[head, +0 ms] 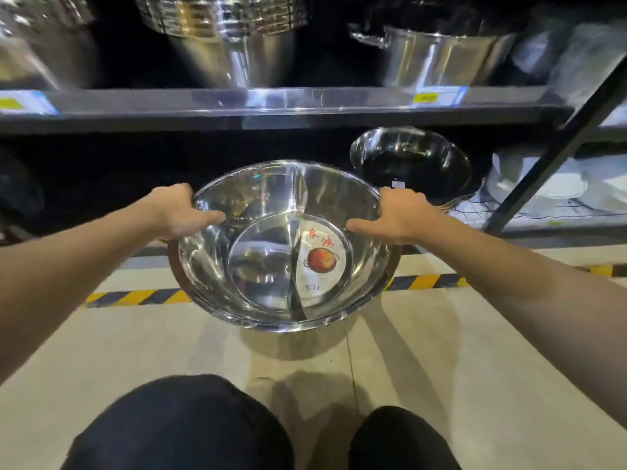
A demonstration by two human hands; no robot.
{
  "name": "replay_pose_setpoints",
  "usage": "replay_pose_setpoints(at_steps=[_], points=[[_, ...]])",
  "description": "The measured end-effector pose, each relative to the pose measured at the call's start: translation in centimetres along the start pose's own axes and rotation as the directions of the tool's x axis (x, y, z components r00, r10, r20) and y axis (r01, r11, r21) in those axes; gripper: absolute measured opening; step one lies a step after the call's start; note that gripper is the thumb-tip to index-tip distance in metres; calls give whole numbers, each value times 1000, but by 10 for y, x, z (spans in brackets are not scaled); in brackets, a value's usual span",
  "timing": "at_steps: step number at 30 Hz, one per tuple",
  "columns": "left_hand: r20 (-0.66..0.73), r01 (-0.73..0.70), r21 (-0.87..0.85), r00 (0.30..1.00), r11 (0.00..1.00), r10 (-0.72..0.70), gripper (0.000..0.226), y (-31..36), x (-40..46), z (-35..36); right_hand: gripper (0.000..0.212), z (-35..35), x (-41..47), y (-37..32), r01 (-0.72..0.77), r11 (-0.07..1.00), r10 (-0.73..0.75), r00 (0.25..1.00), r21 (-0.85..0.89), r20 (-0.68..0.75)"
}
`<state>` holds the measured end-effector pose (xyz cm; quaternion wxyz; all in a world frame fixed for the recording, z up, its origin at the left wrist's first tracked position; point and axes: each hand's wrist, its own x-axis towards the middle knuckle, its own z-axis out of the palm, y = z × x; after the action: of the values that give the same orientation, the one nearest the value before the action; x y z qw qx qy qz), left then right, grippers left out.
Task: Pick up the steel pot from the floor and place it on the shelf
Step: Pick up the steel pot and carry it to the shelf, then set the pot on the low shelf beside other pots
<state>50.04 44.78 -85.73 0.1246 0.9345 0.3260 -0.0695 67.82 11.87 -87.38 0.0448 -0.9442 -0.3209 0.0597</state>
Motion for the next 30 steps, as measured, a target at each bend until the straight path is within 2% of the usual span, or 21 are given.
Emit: replay_pose_setpoints(at_steps=[2,7,15,18,23,27,30], points=[[8,-5,9,1000,1000,5,78,-4,27,20,74,24,24,3,-3,1000,3,1000,-7,-10],[-12,21,52,1000,998,-20,104,-12,86,52,84,68,81,4,-20,1000,20,999,-17,-28],[-83,64,49,995,997,-60,111,-33,154,98,80,106,136,-3,10,1000,-10,999,-7,-43],[-95,77,31,993,997,-74,115,-36,171,108,87,116,151,-3,13,1000,-13,999,-16,-36],[-83,42,73,996,996,-36,98,-37,185,115,91,126,169,1,17,999,-18,999,-29,-40],[-96,-59,122,993,991,71,83,-39,187,113,79,129,183,3,2,999,-4,999,-44,-46],[-84,-46,57,995,997,51,86,-33,163,109,69,125,193,1,-8,1000,7,999,-27,-50]])
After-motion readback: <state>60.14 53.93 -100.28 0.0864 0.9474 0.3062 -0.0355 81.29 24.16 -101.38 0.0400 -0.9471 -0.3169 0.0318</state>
